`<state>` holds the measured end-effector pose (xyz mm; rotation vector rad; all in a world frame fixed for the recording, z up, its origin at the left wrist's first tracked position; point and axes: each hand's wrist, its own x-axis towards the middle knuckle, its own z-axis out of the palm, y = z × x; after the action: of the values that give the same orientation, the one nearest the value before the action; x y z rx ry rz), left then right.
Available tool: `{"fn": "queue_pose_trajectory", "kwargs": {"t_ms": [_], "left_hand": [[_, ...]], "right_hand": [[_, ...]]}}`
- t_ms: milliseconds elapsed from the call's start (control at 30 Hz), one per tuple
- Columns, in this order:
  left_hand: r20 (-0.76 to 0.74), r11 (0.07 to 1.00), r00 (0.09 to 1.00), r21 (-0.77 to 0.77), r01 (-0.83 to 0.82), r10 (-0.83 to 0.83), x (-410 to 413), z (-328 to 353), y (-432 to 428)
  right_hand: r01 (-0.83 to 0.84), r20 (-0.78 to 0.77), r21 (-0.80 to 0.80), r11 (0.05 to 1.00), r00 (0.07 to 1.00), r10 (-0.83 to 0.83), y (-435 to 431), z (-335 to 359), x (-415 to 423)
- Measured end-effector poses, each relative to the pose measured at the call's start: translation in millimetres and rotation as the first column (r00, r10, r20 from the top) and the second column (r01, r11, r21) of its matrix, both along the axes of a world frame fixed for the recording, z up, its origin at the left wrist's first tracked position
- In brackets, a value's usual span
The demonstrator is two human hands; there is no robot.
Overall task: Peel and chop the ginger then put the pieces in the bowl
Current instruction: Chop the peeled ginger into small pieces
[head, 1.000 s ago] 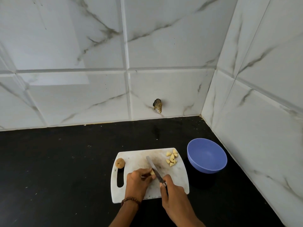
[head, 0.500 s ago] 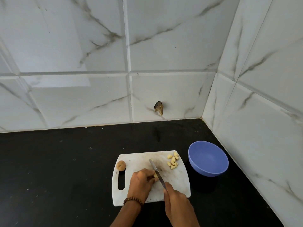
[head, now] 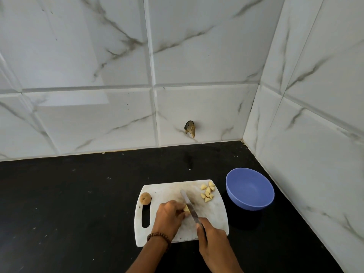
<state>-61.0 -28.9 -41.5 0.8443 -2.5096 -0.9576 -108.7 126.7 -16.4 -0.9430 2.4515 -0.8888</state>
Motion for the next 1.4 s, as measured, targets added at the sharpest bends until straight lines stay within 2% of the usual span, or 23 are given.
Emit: {"fn": "queue_pose_trajectory", "kwargs": {"t_ms": [167, 333, 533, 767, 933, 1033, 1233, 1400], "left_hand": [[0.01, 0.999, 1.0, 0.043, -0.011, 0.011, 0.2, -0.7, -1.8], [-0.03, 0.991, 0.999, 0.133, -0.011, 0.015, 0.1, 2.5, -2.5], [-0.063, 0.978, 0.998, 0.208, -0.008, 0.022, 0.2, 3.5, 2.7], [-0.128, 0.903, 0.991, 0.417, 0.1, -0.05, 14.0, 9.5, 1.5], [-0.132, 0.859, 0.986, 0.49, 0.151, -0.099, 16.5, 10.4, -0.4], [-0.135, 0.833, 0.986, 0.531, 0.154, -0.096, 18.0, 5.6, -3.7], [-0.113, 0.843, 0.987, 0.515, 0.153, -0.11, 12.6, 4.8, -6.7], [-0.141, 0.911, 0.987, 0.412, -0.012, 0.077, 5.2, 3.1, -1.5]], "right_hand": [[0.006, 0.014, 0.002, 1.0, 1.0, -0.006, -2.2, -3.7, 1.4], [0.102, 0.149, -0.094, 0.99, 0.985, -0.087, -3.7, 1.3, -3.1], [0.109, 0.205, -0.083, 0.991, 0.975, -0.09, -16.5, 6.6, -15.6], [0.104, 0.259, -0.138, 0.985, 0.964, -0.066, -21.2, 14.1, -18.1], [0.186, 0.369, -0.194, 0.963, 0.923, -0.104, -21.6, 10.6, -19.1], [0.204, 0.37, -0.193, 0.96, 0.921, -0.122, -21.8, 6.6, -22.4], [0.192, 0.362, -0.168, 0.967, 0.925, -0.121, -24.1, 5.4, -28.3], [0.24, 0.299, -0.076, 0.968, 0.932, -0.207, -30.6, 2.2, -30.3]]}}
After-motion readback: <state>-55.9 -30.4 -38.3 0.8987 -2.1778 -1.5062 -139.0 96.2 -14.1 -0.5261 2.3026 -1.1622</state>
